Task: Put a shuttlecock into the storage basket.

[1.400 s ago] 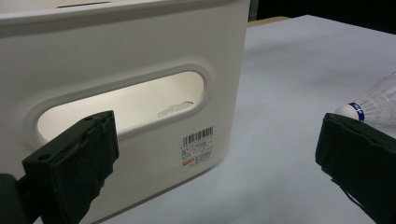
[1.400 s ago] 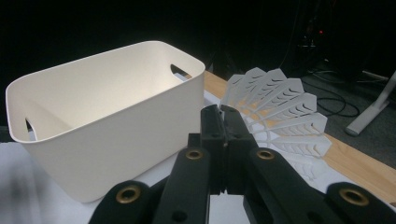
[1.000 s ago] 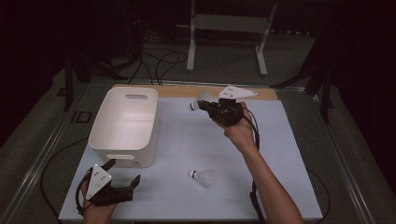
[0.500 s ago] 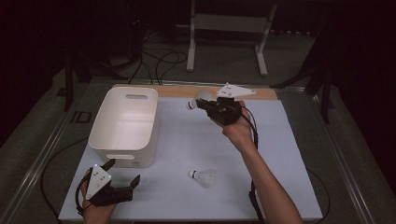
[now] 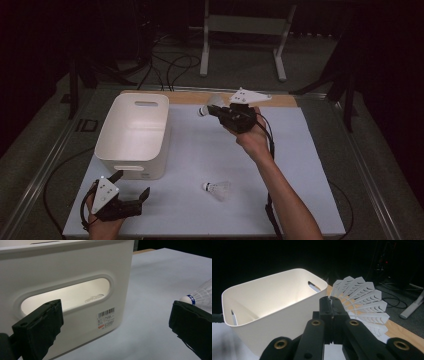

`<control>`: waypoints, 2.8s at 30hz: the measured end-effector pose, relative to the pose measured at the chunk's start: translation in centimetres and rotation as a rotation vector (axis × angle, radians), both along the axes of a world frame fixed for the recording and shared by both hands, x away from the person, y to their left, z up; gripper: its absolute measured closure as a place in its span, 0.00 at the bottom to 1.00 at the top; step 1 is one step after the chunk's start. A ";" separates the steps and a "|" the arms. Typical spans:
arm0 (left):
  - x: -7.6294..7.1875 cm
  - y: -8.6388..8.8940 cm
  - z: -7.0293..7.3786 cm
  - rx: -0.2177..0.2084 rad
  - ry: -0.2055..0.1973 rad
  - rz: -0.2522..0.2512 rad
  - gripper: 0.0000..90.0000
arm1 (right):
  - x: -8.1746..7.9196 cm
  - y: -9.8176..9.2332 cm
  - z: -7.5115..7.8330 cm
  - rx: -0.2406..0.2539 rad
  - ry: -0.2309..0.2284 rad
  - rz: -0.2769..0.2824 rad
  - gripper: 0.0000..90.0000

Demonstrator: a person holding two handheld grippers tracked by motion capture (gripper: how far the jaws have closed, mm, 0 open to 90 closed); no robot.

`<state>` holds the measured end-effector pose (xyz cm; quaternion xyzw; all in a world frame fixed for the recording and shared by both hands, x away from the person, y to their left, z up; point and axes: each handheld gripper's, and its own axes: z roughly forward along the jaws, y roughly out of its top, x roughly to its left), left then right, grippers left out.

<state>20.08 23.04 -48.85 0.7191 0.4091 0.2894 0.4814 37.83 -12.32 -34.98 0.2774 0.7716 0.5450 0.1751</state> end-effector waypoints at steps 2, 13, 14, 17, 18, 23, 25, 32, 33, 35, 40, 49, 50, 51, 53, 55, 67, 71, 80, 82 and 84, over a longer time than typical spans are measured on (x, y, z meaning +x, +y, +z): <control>0.0 0.0 0.0 0.002 0.001 0.000 0.00 | 0.0 0.0 0.0 0.000 -0.003 0.001 1.00; 0.0 0.0 0.0 0.001 0.001 -0.002 0.00 | 0.0 0.5 0.2 0.004 -0.002 0.005 1.00; 0.0 0.0 0.0 0.003 0.002 -0.003 0.00 | 0.0 0.6 0.2 0.006 -0.004 0.005 1.00; 0.0 0.0 0.0 0.001 0.001 -0.002 0.00 | 0.0 0.7 0.3 0.006 -0.005 0.006 1.00; 0.0 0.0 0.0 0.001 0.001 -0.002 0.00 | 0.0 0.7 0.3 0.007 -0.008 0.005 1.00; 0.0 0.0 0.0 0.000 0.001 -0.002 0.00 | -0.1 0.9 0.4 0.014 -0.010 0.009 1.00; 0.0 -0.1 0.0 0.003 0.001 -0.005 0.00 | -0.1 0.9 0.4 0.015 -0.010 0.010 1.00; 0.0 -0.1 0.0 0.003 0.001 -0.007 0.00 | 0.0 1.2 0.1 0.012 -0.008 0.015 1.00; 0.0 -0.1 0.0 0.004 0.001 -0.007 0.00 | 0.0 1.3 0.1 0.013 -0.006 0.015 1.00; 0.0 -0.1 0.0 0.004 0.001 -0.007 0.00 | 0.0 1.3 0.1 0.013 -0.007 0.016 1.00; 0.0 -0.1 0.0 0.002 0.001 -0.006 0.00 | 0.0 1.4 0.2 0.016 -0.008 0.022 1.00; 0.0 -0.1 0.0 0.003 0.000 -0.005 0.00 | -0.1 1.8 0.2 0.019 -0.009 0.026 1.00; 0.0 -0.1 0.0 0.003 0.000 -0.005 0.00 | -0.1 1.9 0.2 0.020 -0.009 0.028 1.00; 0.0 -0.1 0.0 0.003 0.000 -0.004 0.00 | -0.1 1.9 0.2 0.020 -0.010 0.031 1.00; 0.0 -0.1 0.0 0.001 0.000 -0.003 0.00 | -0.2 2.1 0.3 0.021 -0.011 0.033 1.00; 0.0 0.0 0.0 0.002 0.000 -0.003 0.00 | -0.2 2.1 0.3 0.021 -0.011 0.035 1.00; 0.0 0.0 0.0 0.000 -0.001 -0.001 0.00 | -0.4 2.9 0.4 0.019 -0.013 0.054 1.00; 0.0 0.0 0.0 0.003 0.001 -0.003 0.00 | -0.5 3.2 0.3 0.016 -0.013 0.059 1.00; 0.0 0.0 0.0 0.001 -0.001 -0.001 0.00 | -0.6 3.8 0.3 0.006 -0.015 0.077 1.00; 0.0 0.0 0.0 0.002 -0.001 -0.001 0.00 | -0.6 4.0 0.3 0.004 -0.017 0.079 1.00; 0.0 0.0 0.0 0.000 -0.001 -0.001 0.00 | -0.7 4.1 0.3 0.008 -0.011 0.083 1.00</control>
